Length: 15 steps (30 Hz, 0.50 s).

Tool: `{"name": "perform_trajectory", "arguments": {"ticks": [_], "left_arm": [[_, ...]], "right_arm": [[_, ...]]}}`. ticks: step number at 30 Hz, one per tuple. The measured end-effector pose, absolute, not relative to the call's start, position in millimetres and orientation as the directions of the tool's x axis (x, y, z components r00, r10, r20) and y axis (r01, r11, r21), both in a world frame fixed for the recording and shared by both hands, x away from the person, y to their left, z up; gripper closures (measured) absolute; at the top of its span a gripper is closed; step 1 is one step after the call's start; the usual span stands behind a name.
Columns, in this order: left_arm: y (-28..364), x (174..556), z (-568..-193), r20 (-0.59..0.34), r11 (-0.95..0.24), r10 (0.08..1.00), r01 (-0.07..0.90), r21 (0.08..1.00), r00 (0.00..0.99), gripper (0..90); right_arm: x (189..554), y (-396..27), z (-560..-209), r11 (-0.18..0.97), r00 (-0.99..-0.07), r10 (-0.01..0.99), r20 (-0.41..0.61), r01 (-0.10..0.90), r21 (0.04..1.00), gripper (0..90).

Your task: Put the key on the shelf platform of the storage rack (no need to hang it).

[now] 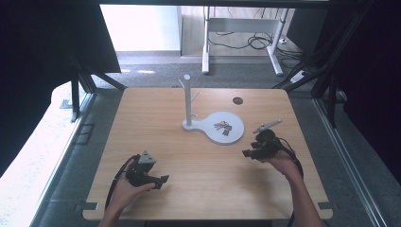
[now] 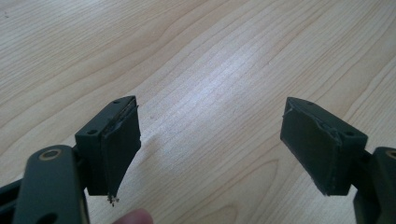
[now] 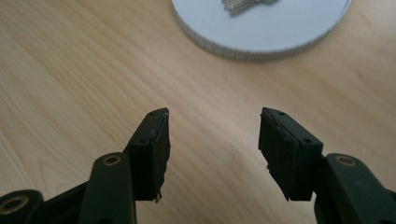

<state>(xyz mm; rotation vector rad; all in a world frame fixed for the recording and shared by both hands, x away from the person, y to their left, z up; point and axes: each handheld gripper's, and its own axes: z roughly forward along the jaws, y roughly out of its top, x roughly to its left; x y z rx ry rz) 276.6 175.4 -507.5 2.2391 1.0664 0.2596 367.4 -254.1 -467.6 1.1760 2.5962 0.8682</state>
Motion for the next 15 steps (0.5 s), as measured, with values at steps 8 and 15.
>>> {"name": "perform_trajectory", "arguments": {"ticks": [8,15], "left_arm": [[174,278,-511,-0.091,-0.473,0.755,0.635,0.610,0.649,20.4],[173,279,-513,-0.087,-0.480,0.754,0.637,0.603,0.651,20.3]], "right_arm": [[335,-280,-501,0.504,-0.656,0.750,0.089,0.653,0.565,44.1],[331,-286,-511,0.500,-0.646,0.760,0.074,0.654,0.568,42.9]]}}
